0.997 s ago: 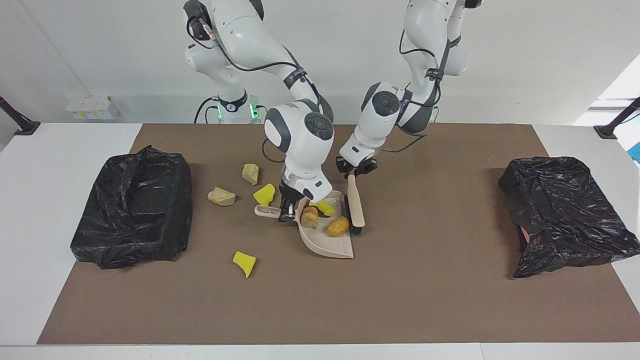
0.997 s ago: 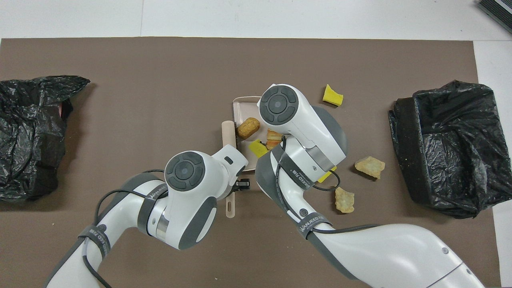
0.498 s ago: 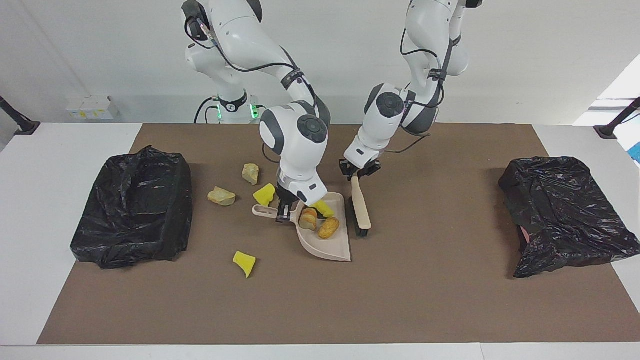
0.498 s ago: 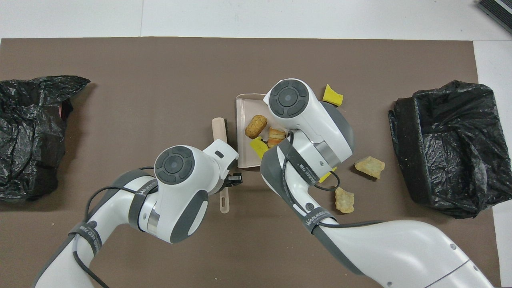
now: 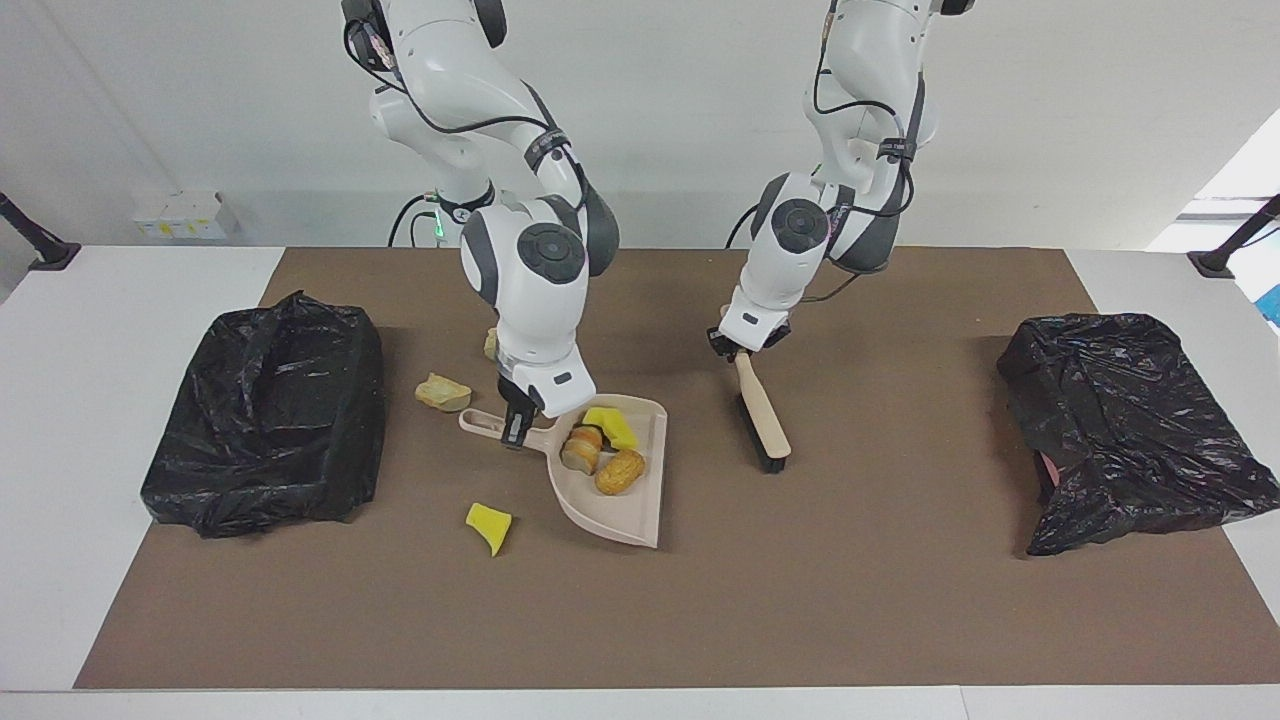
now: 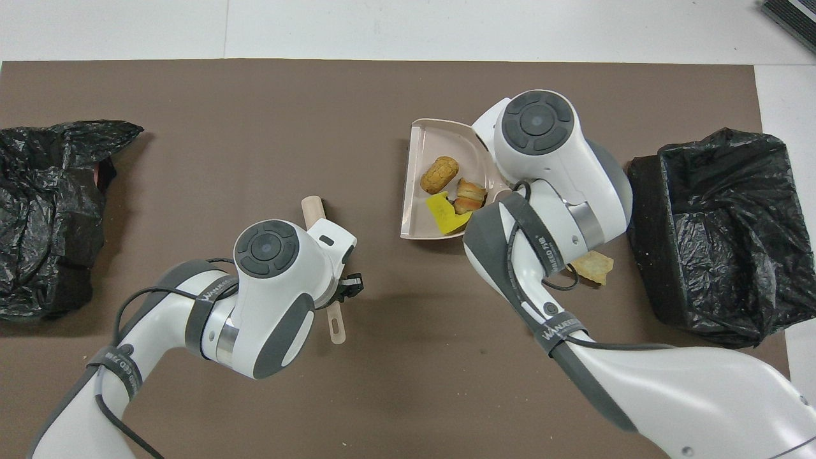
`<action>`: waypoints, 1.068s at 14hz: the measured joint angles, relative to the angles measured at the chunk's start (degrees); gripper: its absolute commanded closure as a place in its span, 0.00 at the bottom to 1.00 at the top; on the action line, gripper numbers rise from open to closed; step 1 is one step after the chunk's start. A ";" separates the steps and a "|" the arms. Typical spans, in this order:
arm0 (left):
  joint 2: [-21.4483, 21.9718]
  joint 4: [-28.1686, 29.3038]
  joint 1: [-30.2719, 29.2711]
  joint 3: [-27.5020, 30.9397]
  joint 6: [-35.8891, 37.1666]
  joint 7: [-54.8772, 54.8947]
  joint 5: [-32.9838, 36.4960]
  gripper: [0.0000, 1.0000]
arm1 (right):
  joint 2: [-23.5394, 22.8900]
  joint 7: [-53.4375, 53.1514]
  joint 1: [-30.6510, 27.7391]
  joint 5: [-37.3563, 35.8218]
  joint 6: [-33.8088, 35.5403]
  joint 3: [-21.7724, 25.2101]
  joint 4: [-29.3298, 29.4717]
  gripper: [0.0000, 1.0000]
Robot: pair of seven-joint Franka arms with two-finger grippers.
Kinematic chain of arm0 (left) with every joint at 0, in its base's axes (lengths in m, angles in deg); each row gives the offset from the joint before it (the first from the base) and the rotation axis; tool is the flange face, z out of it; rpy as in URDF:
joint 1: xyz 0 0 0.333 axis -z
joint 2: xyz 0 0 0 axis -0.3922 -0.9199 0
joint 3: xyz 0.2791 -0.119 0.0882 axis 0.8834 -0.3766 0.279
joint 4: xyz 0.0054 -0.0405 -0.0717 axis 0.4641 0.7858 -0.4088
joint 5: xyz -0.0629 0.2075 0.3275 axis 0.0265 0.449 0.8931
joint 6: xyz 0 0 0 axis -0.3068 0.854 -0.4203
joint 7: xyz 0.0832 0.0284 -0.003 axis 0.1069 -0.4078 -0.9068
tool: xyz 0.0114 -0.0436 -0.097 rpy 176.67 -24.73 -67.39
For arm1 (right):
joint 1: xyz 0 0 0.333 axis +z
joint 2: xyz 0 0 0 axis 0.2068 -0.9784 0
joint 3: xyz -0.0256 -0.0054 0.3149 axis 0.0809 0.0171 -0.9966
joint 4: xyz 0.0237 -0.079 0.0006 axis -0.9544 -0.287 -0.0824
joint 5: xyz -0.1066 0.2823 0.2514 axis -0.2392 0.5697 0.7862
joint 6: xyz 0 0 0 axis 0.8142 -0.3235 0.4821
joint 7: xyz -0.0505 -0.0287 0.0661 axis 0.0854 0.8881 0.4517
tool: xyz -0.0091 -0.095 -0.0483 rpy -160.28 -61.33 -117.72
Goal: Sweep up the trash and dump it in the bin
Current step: 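Carry the dustpan to the black bag with the right gripper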
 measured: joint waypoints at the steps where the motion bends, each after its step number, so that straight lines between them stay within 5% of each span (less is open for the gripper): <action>1: 0.65 0.94 1.88 -0.12 -0.06 -1.23 0.12 1.00 | 1.98 1.12 -1.53 1.17 0.11 -0.01 -1.46 1.00; 8: 10.27 14.28 16.50 -0.83 -4.73 -13.62 0.28 1.00 | 17.73 16.49 -14.48 2.35 1.92 0.16 -13.25 1.00; 12: 14.33 18.66 21.17 -0.95 -5.09 -17.61 0.28 1.00 | 20.92 28.03 -26.04 2.38 2.90 0.47 -15.01 1.00; 13: 14.59 18.92 21.44 -0.96 -5.09 -17.64 0.28 0.79 | 20.90 32.11 -29.14 2.38 2.65 0.54 -15.11 1.00; 14: 14.70 19.07 21.52 -0.95 -5.09 -17.45 0.29 0.01 | 20.90 36.56 -32.13 2.38 2.00 0.63 -15.19 1.00; 15: 14.72 19.11 21.52 -0.86 -5.09 -17.24 0.29 0.00 | 20.90 40.45 -34.73 2.39 1.03 0.72 -15.23 1.00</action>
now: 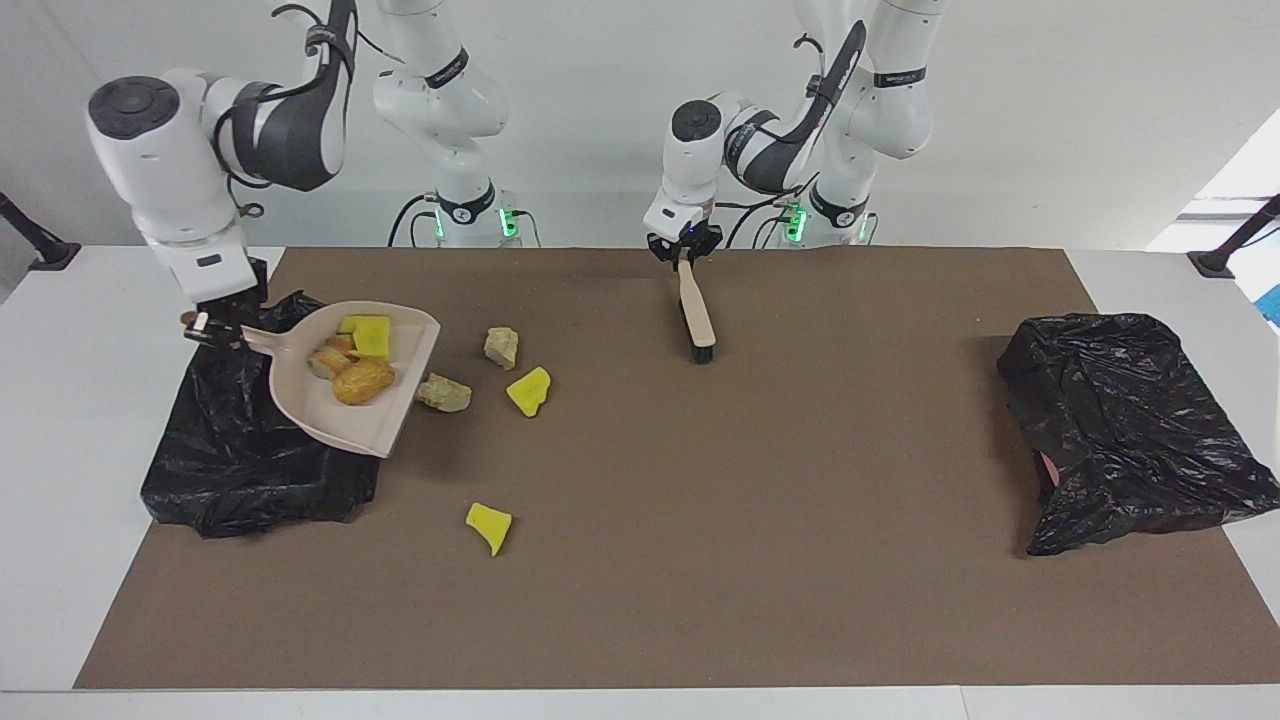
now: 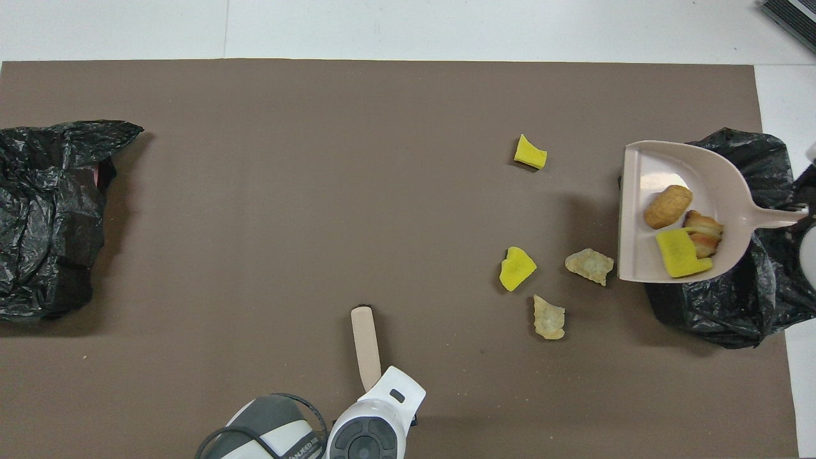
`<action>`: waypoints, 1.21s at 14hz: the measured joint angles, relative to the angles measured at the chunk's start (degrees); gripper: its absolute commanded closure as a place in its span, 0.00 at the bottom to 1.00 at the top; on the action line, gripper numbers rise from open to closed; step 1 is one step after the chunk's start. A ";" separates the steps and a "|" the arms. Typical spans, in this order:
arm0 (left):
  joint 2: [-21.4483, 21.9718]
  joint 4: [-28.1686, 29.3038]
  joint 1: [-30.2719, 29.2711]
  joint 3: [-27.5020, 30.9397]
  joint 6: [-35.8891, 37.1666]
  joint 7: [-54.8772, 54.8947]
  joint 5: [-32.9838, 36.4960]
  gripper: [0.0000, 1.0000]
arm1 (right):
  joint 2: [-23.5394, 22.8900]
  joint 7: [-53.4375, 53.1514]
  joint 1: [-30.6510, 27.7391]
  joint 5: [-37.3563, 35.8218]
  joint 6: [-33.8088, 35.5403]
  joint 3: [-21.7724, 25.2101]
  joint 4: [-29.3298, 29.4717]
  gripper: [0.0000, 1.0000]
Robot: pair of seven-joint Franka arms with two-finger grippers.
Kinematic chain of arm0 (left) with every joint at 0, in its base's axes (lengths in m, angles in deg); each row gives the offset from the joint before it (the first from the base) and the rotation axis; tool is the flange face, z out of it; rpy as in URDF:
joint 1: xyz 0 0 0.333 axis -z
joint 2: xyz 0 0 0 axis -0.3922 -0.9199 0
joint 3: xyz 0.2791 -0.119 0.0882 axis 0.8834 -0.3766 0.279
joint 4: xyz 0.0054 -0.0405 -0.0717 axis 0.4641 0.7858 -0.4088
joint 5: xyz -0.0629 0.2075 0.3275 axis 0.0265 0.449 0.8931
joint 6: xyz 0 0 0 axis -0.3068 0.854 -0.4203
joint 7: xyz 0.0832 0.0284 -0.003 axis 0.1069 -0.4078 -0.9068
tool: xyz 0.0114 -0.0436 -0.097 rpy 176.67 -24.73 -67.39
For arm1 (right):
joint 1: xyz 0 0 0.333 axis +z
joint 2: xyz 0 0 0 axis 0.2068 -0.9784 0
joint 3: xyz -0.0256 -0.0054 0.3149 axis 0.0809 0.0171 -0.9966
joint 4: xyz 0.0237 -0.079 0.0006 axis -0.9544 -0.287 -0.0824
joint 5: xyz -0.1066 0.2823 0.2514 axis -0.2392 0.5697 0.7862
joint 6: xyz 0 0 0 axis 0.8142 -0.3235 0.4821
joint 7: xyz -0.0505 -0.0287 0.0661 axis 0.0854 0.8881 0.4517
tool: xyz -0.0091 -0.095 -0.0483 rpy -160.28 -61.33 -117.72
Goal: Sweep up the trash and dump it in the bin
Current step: 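Carry the dustpan to the black bag with the right gripper, then tip the dustpan into the bag with the right gripper while the left gripper withdraws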
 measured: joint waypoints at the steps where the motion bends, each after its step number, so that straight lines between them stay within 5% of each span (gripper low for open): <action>1: 0.00 -0.03 -0.04 0.24 -0.02 0.09 0.01 0.00 | 0.00 3.08 -2.27 -0.02 -1.15 0.05 -0.01 1.00; 4: -0.06 -1.03 -2.61 1.23 -0.41 0.07 0.03 0.00 | 0.01 7.54 -6.37 -2.61 -4.21 0.14 -0.05 1.00; 10: -1.04 -7.58 -14.49 2.05 -0.24 3.56 0.37 0.00 | 1.42 3.73 -6.21 -18.80 -13.34 -0.31 -4.91 1.00; 17: -7.78 -19.93 -28.81 2.29 1.81 23.58 3.38 0.00 | 8.37 -18.52 5.43 -41.65 -8.23 -0.86 -14.18 1.00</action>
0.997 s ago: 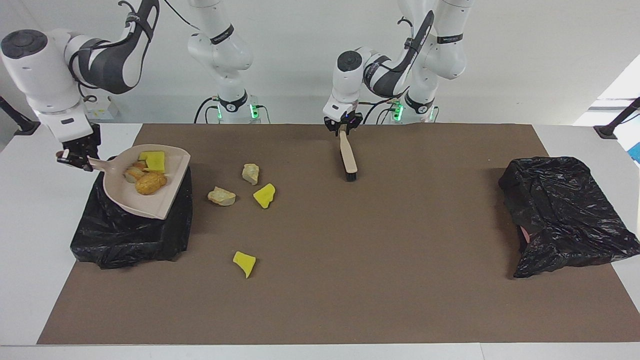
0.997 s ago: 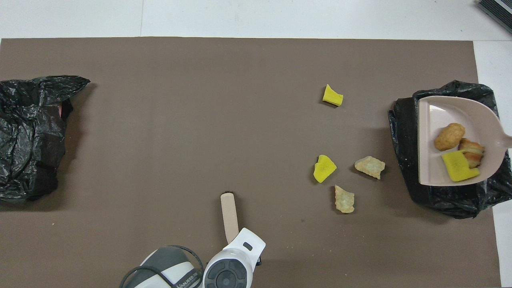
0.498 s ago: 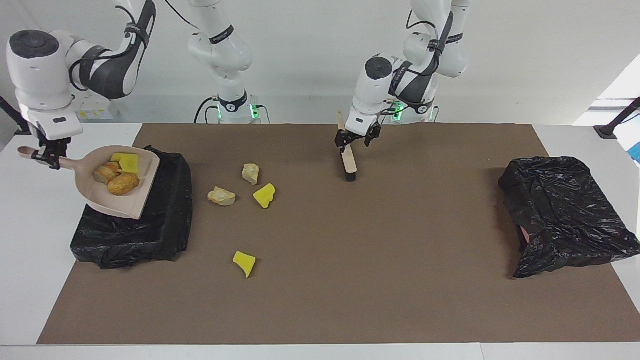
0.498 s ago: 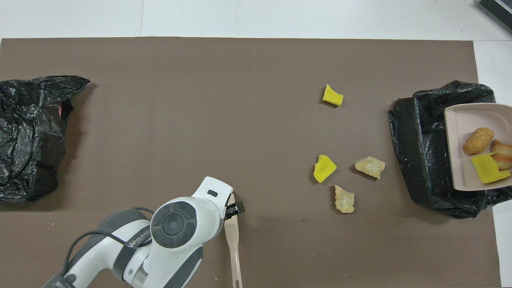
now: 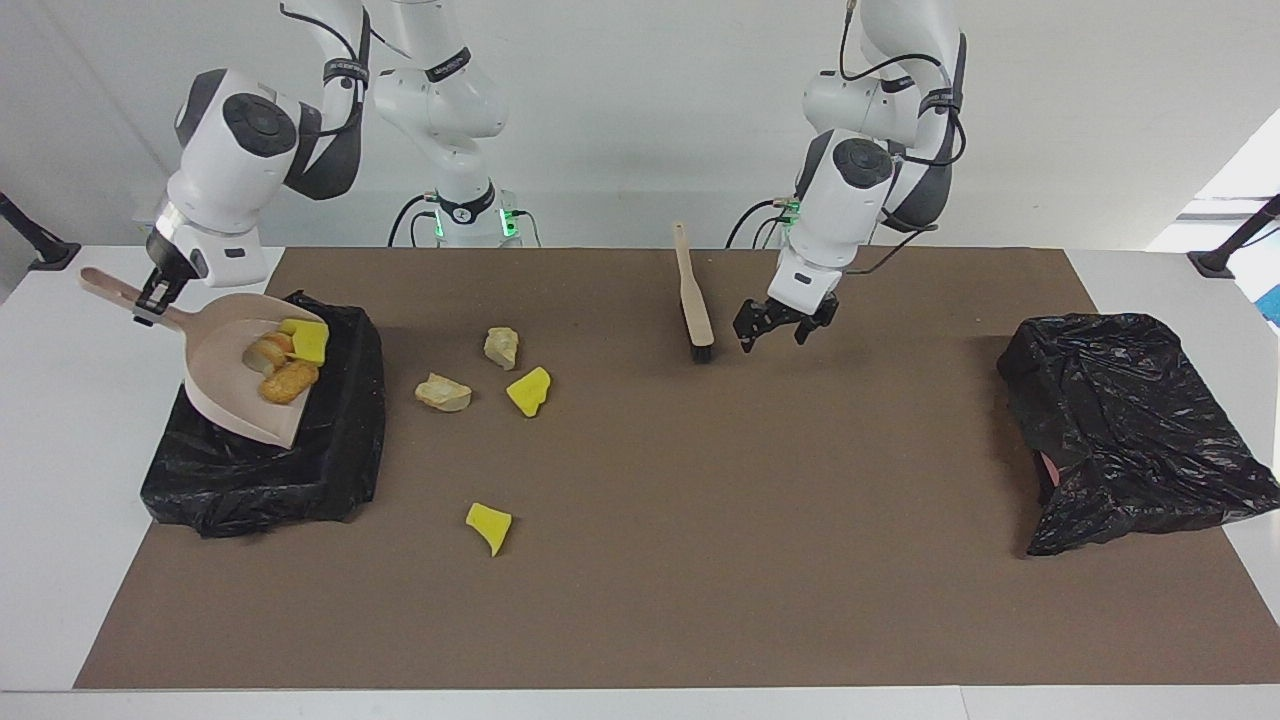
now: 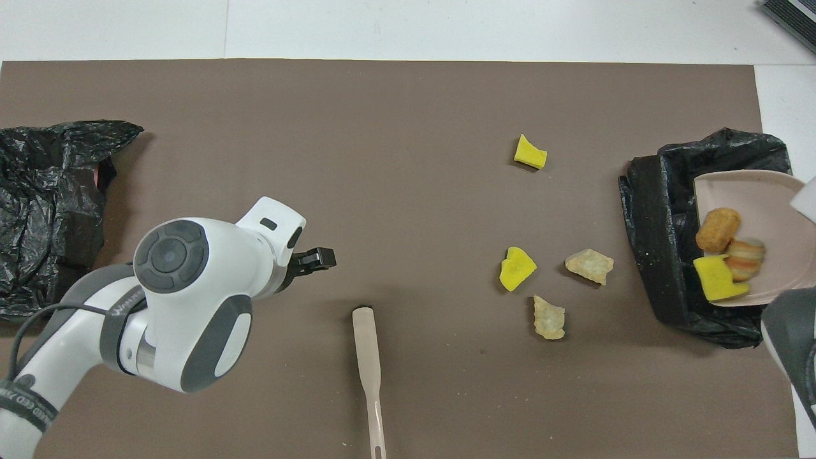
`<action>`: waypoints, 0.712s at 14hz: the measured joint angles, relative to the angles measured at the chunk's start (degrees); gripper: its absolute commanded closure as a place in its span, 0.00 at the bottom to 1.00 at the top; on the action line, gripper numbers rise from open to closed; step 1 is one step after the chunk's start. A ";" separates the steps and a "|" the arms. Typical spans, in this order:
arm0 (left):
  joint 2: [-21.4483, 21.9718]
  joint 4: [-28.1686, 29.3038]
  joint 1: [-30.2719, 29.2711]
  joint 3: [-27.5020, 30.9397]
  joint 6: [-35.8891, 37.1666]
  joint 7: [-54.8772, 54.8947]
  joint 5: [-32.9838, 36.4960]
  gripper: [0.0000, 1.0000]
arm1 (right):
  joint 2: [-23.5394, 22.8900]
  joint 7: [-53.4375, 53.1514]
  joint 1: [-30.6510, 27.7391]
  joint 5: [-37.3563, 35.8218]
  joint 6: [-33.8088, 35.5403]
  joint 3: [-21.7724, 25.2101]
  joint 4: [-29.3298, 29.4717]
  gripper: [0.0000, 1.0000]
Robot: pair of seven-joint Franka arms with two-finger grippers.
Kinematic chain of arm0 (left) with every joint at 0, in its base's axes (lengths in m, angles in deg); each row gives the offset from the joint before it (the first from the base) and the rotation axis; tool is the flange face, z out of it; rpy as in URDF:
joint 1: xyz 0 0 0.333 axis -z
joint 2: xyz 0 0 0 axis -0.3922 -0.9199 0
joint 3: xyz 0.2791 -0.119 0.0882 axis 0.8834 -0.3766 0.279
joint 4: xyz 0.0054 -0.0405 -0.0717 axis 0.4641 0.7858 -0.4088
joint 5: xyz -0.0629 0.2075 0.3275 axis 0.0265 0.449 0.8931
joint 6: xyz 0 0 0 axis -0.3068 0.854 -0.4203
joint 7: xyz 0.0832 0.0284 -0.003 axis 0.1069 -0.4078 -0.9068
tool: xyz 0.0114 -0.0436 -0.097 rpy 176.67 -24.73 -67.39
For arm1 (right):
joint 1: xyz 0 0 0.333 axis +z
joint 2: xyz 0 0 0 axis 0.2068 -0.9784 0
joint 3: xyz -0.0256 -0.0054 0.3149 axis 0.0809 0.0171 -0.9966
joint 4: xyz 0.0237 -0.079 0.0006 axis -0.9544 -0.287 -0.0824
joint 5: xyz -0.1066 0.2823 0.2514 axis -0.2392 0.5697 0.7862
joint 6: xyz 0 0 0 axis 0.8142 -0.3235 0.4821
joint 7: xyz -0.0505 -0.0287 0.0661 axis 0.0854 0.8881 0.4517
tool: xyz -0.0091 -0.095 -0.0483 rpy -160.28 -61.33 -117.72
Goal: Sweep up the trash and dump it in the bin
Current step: 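Tip the dustpan into the bag with the right gripper while the left gripper withdraws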
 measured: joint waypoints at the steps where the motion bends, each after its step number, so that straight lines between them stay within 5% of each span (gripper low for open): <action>1: -1.55 -2.32 -1.06 -0.01 0.18 1.59 1.91 0.00 | 0.37 -0.88 1.33 -2.62 1.18 -0.07 -0.03 1.00; 6: -4.70 -9.88 -7.64 -0.09 4.08 11.87 3.41 0.00 | 1.22 -2.48 2.38 -13.25 5.19 -0.23 0.92 1.00; 10: -4.11 -17.49 -14.63 0.07 16.79 23.58 2.99 0.00 | 1.99 -2.55 2.40 -11.70 8.65 -1.26 5.23 1.00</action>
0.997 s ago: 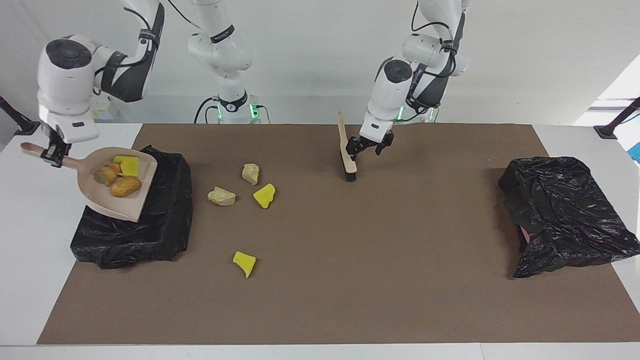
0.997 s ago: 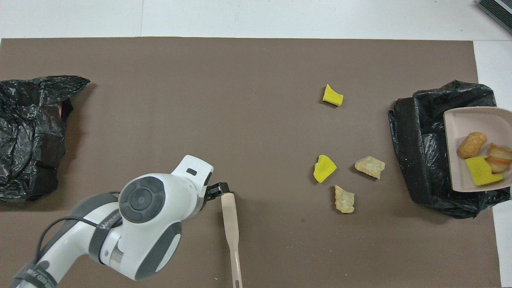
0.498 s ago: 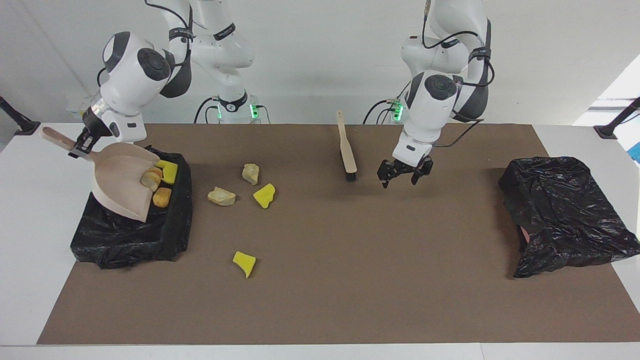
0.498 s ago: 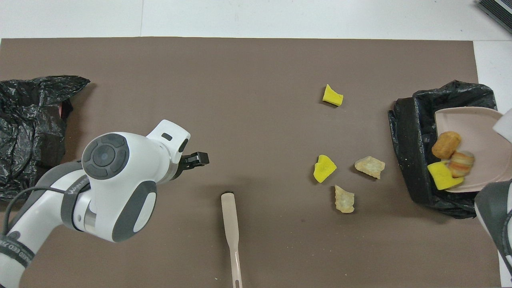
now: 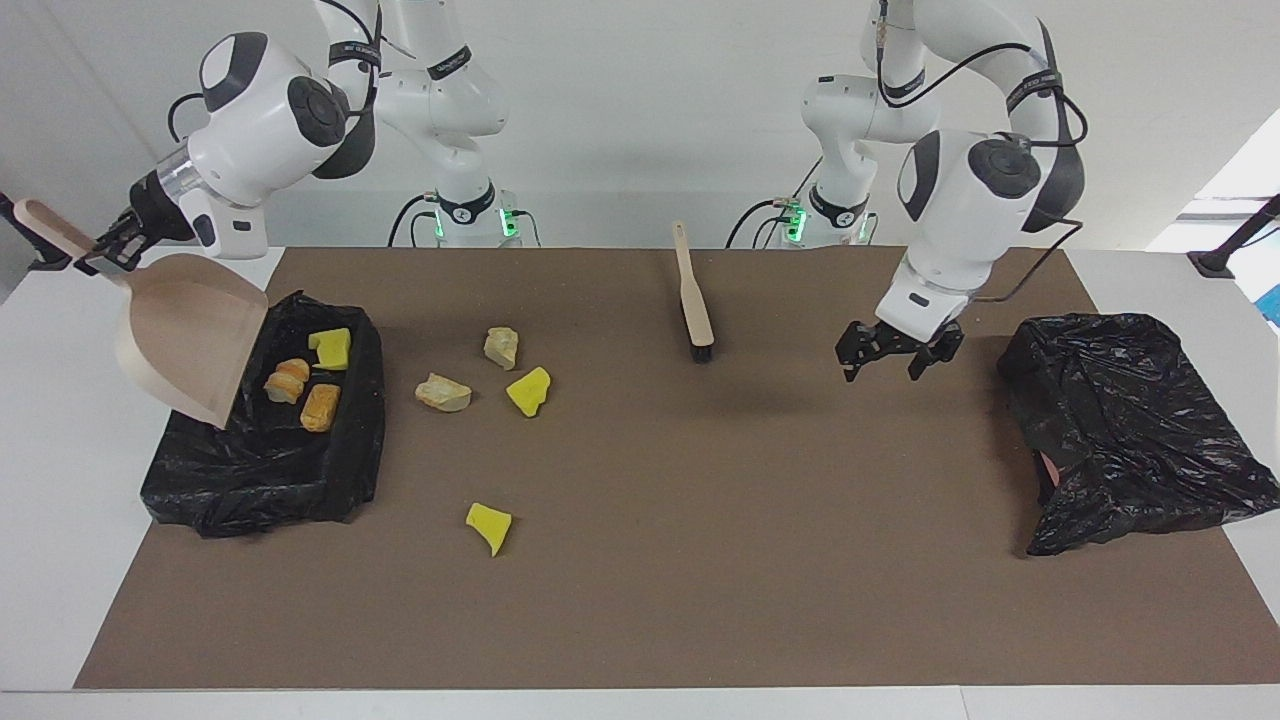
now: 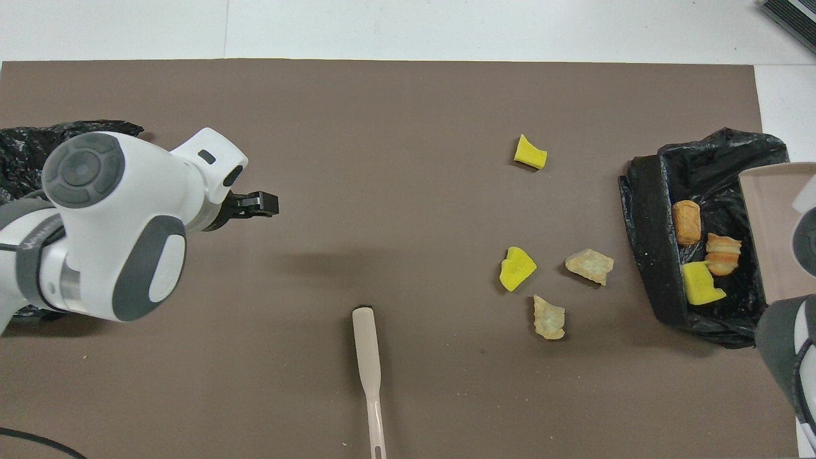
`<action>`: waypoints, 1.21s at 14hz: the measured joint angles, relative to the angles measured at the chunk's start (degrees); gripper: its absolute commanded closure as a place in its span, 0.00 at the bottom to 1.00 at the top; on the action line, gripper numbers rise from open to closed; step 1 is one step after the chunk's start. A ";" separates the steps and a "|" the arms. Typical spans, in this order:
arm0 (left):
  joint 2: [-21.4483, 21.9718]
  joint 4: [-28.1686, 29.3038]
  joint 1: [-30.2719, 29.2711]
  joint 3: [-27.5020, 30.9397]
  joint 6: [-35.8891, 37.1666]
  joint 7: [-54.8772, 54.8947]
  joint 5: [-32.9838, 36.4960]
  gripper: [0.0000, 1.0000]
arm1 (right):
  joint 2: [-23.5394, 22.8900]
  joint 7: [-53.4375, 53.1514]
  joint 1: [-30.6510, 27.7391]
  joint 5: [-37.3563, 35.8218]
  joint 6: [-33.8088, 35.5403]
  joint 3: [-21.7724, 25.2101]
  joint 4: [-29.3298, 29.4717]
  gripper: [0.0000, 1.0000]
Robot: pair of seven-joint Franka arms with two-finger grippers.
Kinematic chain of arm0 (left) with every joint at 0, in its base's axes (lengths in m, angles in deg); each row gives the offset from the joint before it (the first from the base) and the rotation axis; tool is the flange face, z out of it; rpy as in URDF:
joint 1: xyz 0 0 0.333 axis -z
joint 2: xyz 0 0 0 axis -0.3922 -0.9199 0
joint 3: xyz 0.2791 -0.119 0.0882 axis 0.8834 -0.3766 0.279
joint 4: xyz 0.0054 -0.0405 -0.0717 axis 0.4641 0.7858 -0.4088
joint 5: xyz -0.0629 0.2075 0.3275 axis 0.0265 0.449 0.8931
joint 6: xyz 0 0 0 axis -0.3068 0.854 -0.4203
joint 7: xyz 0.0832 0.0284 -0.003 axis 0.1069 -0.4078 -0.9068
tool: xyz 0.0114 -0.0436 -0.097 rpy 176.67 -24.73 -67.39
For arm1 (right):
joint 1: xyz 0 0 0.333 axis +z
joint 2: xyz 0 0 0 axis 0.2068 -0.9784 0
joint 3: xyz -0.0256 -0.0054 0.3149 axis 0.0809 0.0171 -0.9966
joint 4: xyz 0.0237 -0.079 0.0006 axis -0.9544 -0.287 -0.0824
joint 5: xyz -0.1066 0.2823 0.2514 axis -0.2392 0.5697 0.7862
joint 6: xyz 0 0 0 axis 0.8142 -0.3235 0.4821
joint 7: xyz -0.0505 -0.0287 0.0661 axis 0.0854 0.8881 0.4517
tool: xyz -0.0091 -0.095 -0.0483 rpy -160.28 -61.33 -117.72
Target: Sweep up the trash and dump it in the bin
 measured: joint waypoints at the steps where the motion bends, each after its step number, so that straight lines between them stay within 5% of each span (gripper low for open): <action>1: 0.50 -1.30 -2.01 0.06 2.55 2.60 -0.01 0.00 | 0.03 -0.12 0.00 3.29 1.02 -0.27 1.15 1.00; 5: 3.44 -4.04 -8.10 0.21 10.64 10.41 -0.10 0.00 | -0.60 -6.68 0.40 17.57 2.70 -1.86 3.95 1.00; 9: 4.08 -6.30 -12.56 0.22 12.59 12.20 -3.09 0.00 | -2.56 -26.22 4.53 31.08 9.99 -5.98 5.97 1.00; 17: 7.97 -10.08 -12.47 -1.71 21.31 12.66 -2.40 0.00 | -19.53 -71.63 21.09 47.81 14.12 -7.34 18.82 1.00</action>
